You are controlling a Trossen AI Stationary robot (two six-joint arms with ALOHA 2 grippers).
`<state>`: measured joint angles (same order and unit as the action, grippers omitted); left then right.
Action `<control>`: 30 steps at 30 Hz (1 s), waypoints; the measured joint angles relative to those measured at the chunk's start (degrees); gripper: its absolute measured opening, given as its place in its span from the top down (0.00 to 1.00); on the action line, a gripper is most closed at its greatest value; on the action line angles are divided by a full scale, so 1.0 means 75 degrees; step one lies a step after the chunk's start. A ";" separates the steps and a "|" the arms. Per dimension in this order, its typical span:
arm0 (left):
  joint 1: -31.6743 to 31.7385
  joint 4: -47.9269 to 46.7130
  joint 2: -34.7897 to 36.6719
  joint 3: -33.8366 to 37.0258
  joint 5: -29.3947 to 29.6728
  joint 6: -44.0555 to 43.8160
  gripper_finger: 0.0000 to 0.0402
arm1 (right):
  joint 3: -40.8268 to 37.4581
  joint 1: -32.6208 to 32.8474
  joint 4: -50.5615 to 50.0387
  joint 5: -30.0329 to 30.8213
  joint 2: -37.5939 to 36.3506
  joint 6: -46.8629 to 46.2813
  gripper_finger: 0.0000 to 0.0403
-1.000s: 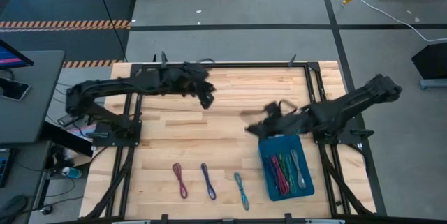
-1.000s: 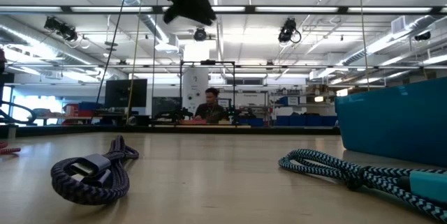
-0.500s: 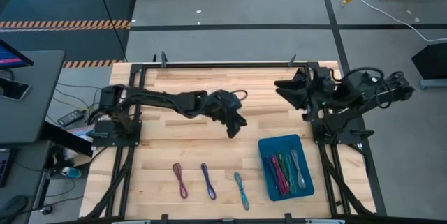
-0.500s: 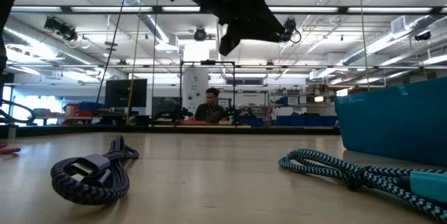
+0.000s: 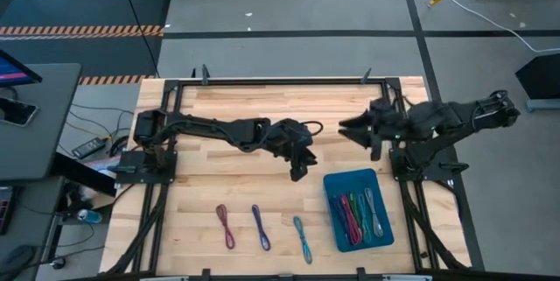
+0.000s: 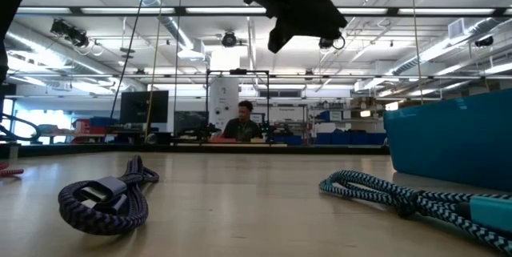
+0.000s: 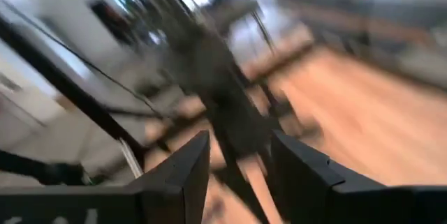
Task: Pick and place USB-C Cables
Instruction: Move the blue bin to the center of the table
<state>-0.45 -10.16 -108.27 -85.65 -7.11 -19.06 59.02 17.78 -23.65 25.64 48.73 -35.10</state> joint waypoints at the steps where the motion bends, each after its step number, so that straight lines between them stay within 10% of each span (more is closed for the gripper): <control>1: 0.0016 -0.0133 0.0041 0.0002 0.0000 0.0033 0.75 | 0.0000 0.0000 -0.0547 0.0001 0.0002 -0.0440 0.61; 16: 0.1557 -0.3605 0.0767 0.0009 0.0000 -0.0016 0.73 | 0.0005 -0.0139 -0.6685 -0.2415 0.0998 -0.3046 0.61; 30: 0.2574 -0.4213 0.2432 0.0009 0.0244 0.0234 0.73 | 0.0003 -0.0889 -0.5571 -0.2988 0.3212 -0.0133 0.61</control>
<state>18.85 -41.75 -90.03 -85.58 -5.28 -17.30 59.05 11.11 -65.43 3.23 72.81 -36.10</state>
